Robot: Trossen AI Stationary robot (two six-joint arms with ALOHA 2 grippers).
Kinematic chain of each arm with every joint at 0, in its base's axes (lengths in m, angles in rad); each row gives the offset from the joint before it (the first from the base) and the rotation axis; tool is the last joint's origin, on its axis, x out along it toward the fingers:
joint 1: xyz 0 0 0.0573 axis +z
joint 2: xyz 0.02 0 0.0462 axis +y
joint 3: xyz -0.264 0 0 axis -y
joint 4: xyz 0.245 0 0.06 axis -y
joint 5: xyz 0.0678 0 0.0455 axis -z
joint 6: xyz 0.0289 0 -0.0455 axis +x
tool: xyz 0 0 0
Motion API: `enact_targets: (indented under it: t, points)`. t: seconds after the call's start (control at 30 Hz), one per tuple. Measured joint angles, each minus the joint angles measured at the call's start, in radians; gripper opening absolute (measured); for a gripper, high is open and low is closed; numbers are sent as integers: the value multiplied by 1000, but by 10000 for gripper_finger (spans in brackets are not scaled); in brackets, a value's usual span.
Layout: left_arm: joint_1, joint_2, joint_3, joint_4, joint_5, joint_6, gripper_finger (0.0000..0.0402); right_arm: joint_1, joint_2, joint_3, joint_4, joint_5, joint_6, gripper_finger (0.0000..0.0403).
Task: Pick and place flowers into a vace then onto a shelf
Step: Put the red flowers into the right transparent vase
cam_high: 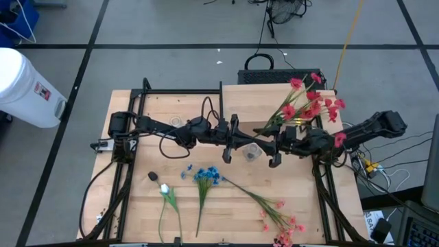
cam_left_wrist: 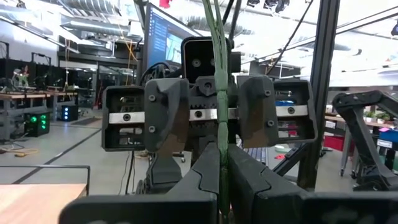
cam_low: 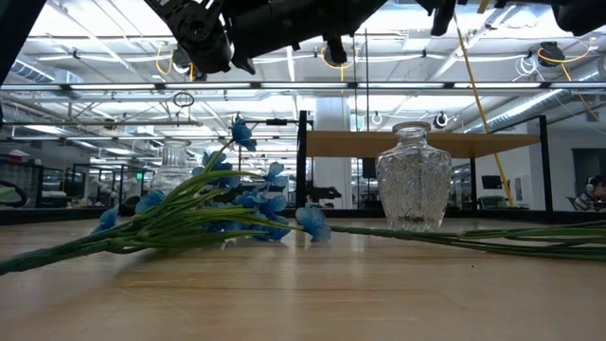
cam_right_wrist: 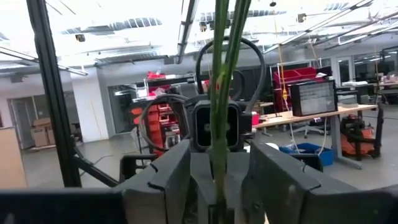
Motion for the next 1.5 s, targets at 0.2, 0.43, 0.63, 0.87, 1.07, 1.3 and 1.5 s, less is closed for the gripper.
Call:
enact_targets:
  t: [0.2, 0.43, 0.63, 0.87, 1.07, 1.3, 1.5]
  points:
    - [0, 0, 0, -19, -4, -2, 15, 0, 5, 11, -9, 0, -17, 54]
    - [-1, 0, 0, -30, -28, -7, 20, 3, -9, 12, -57, 3, -54, 10]
    - [9, 0, 1, -52, -38, -49, 89, 4, -86, 12, -184, 4, -46, 8]
    - [31, 0, 1, -110, -39, -99, 174, 49, -162, 12, -318, 75, -45, 7]
    - [58, 0, 1, -138, -23, -149, 239, 82, -165, 12, -465, 186, -41, 7]
    - [93, -10, 1, -147, 43, -216, 275, 82, -123, 12, -505, 218, -25, 7]
    - [116, -10, 1, -148, 110, -284, 278, 82, -67, 12, -542, 252, 16, 7]
